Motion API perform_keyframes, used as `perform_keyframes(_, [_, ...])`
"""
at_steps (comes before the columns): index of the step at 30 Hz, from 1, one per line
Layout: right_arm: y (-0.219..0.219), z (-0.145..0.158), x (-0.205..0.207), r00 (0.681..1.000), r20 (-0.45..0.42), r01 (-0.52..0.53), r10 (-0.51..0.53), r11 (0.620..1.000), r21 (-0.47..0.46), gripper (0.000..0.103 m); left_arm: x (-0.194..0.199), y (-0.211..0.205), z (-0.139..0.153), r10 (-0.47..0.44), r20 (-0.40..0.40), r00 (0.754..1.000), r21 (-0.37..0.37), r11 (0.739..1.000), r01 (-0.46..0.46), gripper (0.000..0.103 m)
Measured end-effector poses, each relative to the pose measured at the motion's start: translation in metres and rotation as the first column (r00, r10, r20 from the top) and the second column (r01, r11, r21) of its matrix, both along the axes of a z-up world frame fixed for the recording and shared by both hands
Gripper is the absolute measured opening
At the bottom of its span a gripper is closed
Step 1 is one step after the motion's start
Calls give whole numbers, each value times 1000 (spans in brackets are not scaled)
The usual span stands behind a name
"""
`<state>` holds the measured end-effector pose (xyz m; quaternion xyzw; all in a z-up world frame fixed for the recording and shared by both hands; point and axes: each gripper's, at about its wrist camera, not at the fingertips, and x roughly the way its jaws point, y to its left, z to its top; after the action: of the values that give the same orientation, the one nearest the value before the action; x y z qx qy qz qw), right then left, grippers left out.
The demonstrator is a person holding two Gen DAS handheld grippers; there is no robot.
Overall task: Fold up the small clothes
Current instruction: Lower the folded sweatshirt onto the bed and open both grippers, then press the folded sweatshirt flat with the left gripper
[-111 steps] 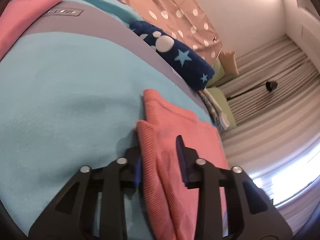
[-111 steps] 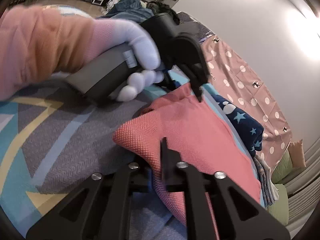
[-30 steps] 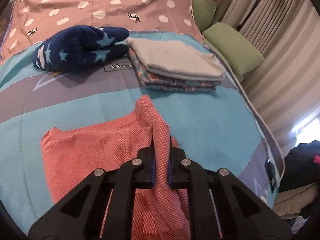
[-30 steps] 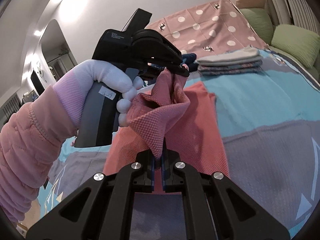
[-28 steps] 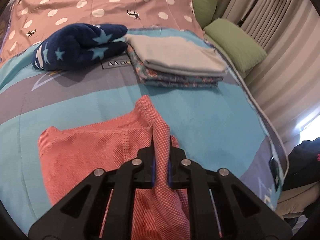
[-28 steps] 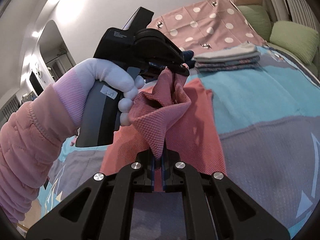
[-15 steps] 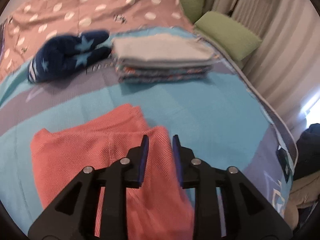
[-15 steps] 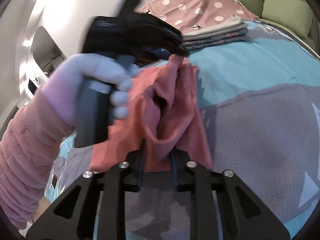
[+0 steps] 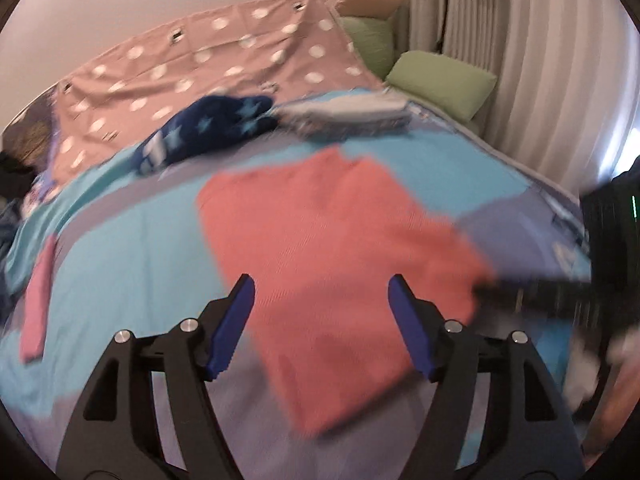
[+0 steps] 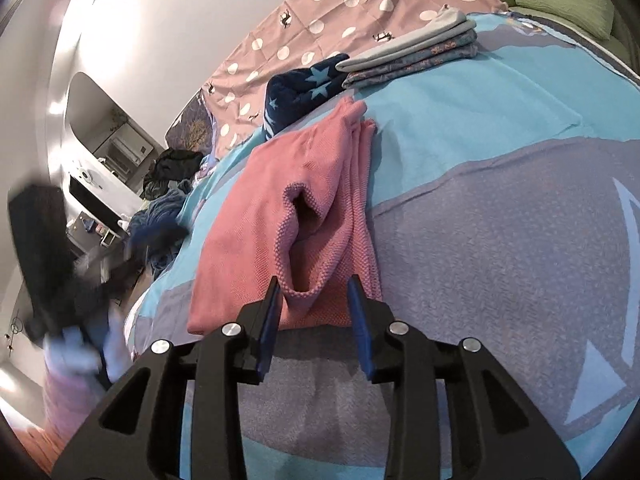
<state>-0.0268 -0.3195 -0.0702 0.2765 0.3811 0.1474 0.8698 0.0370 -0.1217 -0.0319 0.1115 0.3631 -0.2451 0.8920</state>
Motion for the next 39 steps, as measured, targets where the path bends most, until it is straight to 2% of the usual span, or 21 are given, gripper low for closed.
perform_keyframes(4, [6,-3,14,999,-35,0,0,1000,4,35,-26,34,-27,49,-78,996,-28,998,-51,72])
perform_keyframes(5, [6,-2,16,999,-37,5,-5,1000,5,28,-29,36,-32,51,-92,994,-33,998,-54,72])
perform_keyframes(6, [4,1,16,1000,-23,20,-19,1000,22,5,-30,38,-37,59,-103,993,-32,998,-63,72])
perform_keyframes(8, [-2,13,10,998,26,56,-58,997,47,5,-32,39,-45,76,-107,991,-17,997,-78,72])
perform_keyframes(10, [-8,21,7,995,44,93,-94,995,27,5,-31,37,-50,90,-100,991,2,996,-91,72])
perform_keyframes(11, [-10,18,10,995,24,92,-92,996,13,5,-31,35,-53,95,-101,990,16,995,-94,72])
perform_keyframes(13, [-8,1,18,997,-73,36,-36,999,-10,6,-31,33,-59,96,-109,989,42,995,-92,72])
perform_keyframes(14, [-7,-7,19,993,-114,17,-19,1000,-19,10,-31,33,-62,95,-108,990,50,995,-90,72])
perform_keyframes(16, [-9,-13,12,994,-106,16,-17,1000,-11,10,-32,32,-62,90,-105,990,48,995,-86,72])
perform_keyframes(20, [-18,5,1,996,-54,65,-68,997,-44,24,-31,40,-58,112,-120,986,8,994,-112,59])
perform_keyframes(22, [-18,25,-3,997,19,76,-75,994,-74,25,-32,43,-53,115,-124,986,-30,992,-120,49])
perform_keyframes(24, [-10,40,-2,996,79,48,-41,994,-95,25,-37,42,-47,104,-106,989,-57,992,-110,40])
perform_keyframes(25, [-1,49,1,994,108,17,-4,992,-124,25,-38,40,-45,100,-94,991,-57,993,-106,38])
perform_keyframes(28, [21,54,17,988,131,-59,83,982,-179,25,-37,32,-44,76,-77,994,-55,995,-80,26])
perform_keyframes(30, [30,36,39,994,66,-70,88,970,-234,22,-35,29,-50,88,-86,992,-13,996,-90,18])
perform_keyframes(31, [29,25,48,998,28,-47,57,958,-281,22,-35,28,-54,98,-91,991,17,995,-97,18])
perform_keyframes(32, [27,9,57,1000,-21,-17,10,938,-346,8,-35,29,-59,98,-96,991,35,995,-95,18])
perform_keyframes(33, [18,-8,62,999,-50,-11,-6,943,-334,0,-36,33,-61,92,-101,991,22,996,-90,18])
perform_keyframes(34, [10,-9,59,999,-37,1,-11,964,-268,0,-37,35,-61,90,-107,990,13,996,-89,18])
perform_keyframes(35, [6,-7,58,999,-42,2,-12,970,-242,0,-38,38,-61,83,-112,990,11,997,-82,20])
perform_keyframes(39, [5,1,49,999,-52,-2,-10,972,-235,1,-44,43,-57,37,-126,991,-2,999,-37,21])
